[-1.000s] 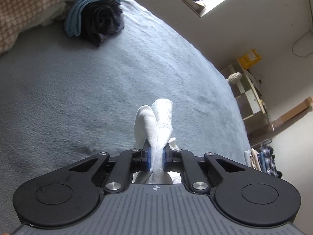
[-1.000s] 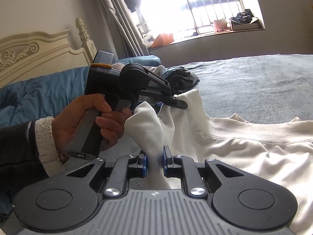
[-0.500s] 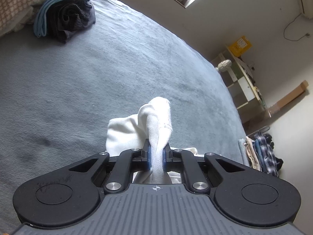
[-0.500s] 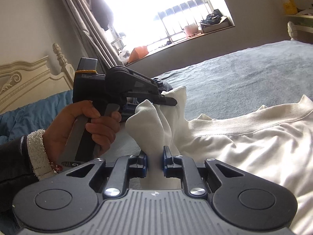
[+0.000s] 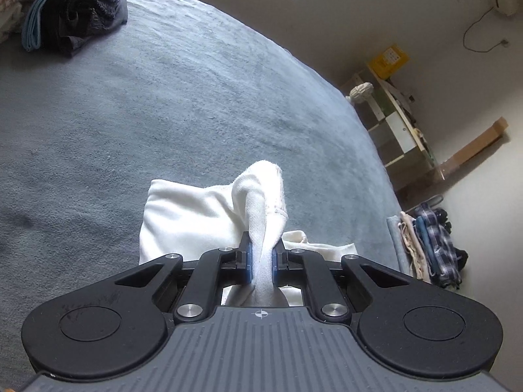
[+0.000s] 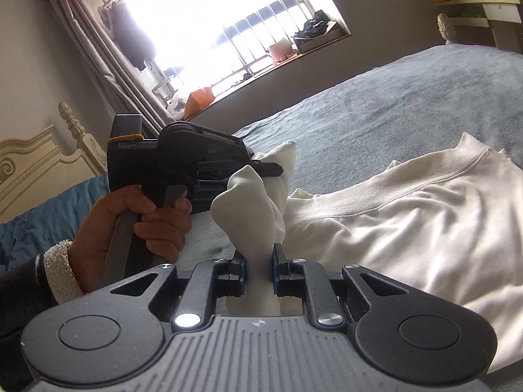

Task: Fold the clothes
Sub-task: 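Lift the sweatshirt corner held by both grippers off the bed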

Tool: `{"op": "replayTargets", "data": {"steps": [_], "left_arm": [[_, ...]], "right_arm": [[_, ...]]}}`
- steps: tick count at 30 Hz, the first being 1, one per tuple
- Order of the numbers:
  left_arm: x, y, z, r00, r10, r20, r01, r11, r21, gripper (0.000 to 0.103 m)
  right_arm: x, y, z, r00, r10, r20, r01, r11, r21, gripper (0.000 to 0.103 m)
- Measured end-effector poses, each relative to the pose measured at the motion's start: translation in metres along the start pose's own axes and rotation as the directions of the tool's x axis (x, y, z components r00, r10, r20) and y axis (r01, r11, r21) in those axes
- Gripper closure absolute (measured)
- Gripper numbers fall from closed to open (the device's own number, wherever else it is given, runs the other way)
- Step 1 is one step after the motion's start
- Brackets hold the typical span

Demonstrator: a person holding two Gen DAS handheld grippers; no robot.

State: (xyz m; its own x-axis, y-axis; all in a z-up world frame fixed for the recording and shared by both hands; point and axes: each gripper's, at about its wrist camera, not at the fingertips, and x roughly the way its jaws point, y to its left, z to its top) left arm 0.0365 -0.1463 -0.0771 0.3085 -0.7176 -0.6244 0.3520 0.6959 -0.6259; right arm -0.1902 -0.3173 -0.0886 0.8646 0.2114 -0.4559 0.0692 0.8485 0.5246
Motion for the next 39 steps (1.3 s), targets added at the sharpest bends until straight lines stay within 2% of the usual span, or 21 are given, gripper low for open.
{"op": "replayTargets", "data": {"steps": [6,18,26,33,39], "left_arm": [[0.011,-0.023,-0.008,1.0,-0.023,-0.01,0.024,0.999,0.046,0.094],[0.056,-0.075,-0.033,0.994,-0.064,-0.088,0.076,0.987,0.143,0.094],[0.091,-0.107,-0.052,0.984,-0.099,-0.148,0.125,0.975,0.181,0.094],[0.114,-0.134,-0.07,0.974,-0.135,-0.184,0.175,0.958,0.225,0.094],[0.135,-0.152,-0.083,0.967,-0.136,-0.217,0.192,0.945,0.265,0.094]], "right_arm": [[-0.014,-0.023,-0.002,0.999,-0.04,0.014,0.038,0.996,0.085,0.087],[-0.045,-0.068,-0.013,0.988,-0.144,0.047,0.13,0.964,0.234,0.087],[-0.068,-0.104,-0.018,0.972,-0.226,0.068,0.187,0.912,0.366,0.088],[-0.089,-0.128,-0.019,0.949,-0.301,0.09,0.236,0.872,0.428,0.088],[-0.101,-0.147,-0.022,0.929,-0.358,0.093,0.271,0.831,0.486,0.088]]}}
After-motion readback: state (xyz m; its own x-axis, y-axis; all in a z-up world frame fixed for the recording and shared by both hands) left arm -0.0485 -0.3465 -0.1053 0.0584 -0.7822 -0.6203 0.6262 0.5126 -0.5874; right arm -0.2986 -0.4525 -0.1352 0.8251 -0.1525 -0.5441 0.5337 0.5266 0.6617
